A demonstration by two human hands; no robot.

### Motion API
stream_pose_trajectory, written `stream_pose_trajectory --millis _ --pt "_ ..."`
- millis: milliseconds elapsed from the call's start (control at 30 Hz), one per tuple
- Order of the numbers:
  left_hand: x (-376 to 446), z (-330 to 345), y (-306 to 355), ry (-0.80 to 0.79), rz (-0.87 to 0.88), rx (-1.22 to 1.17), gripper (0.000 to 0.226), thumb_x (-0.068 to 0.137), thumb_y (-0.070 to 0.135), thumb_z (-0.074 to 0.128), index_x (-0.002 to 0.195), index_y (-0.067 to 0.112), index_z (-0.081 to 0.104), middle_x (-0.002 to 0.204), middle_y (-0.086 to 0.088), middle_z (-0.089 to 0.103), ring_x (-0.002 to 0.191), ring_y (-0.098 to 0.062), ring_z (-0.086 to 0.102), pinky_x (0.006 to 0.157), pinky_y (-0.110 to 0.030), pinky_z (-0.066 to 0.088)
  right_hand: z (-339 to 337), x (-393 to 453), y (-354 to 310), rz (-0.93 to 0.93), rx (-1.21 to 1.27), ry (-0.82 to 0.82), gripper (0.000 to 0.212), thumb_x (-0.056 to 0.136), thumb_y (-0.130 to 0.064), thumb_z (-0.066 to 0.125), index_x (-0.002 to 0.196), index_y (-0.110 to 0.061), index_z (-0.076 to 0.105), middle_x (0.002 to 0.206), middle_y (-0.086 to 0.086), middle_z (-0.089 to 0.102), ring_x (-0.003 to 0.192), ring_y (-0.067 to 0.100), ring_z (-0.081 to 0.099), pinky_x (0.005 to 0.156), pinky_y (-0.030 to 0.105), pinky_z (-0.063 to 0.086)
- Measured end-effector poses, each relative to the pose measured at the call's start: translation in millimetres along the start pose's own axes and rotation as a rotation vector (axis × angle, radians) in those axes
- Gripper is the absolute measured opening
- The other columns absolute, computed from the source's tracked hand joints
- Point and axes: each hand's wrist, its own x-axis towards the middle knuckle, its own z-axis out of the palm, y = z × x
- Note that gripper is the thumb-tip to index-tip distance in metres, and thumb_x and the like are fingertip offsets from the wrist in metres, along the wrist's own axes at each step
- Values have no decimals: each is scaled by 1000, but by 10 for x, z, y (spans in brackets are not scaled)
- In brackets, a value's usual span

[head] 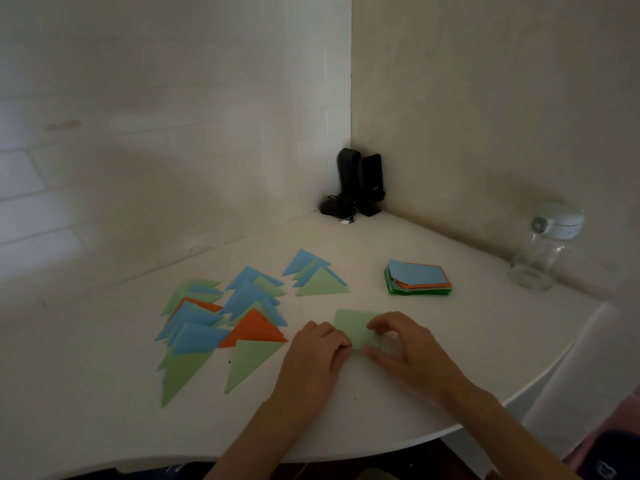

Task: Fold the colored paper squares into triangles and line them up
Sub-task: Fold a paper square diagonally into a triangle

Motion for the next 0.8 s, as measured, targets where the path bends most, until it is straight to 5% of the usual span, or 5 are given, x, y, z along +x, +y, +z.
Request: stream_pose_trajectory --millis 133,433,800 --pt "53 -22 58 2 49 81 23 90 34 44 81 23 62 78 9 58 75 -13 46 66 -29 39 19 20 55 -6 1 26 25 74 -45 70 93 -30 62 97 -19 58 94 -6 55 82 22 45" --pt "103 25 -10 54 -187 -96 16 80 30 69 92 27 58 66 15 48 73 -7 45 66 -26 39 141 58 76 45 -138 84 40 77 -57 43 76 -26 69 99 -11 56 92 10 58 80 40 47" --pt "149 94 14 72 -305 -54 32 74 41 73 96 26 55 66 13 50 74 -11 46 69 -28 40 214 94 26 148 -178 165 27 70 -48 74 62 -34 52 92 -12 51 89 8 52 78 32 43"
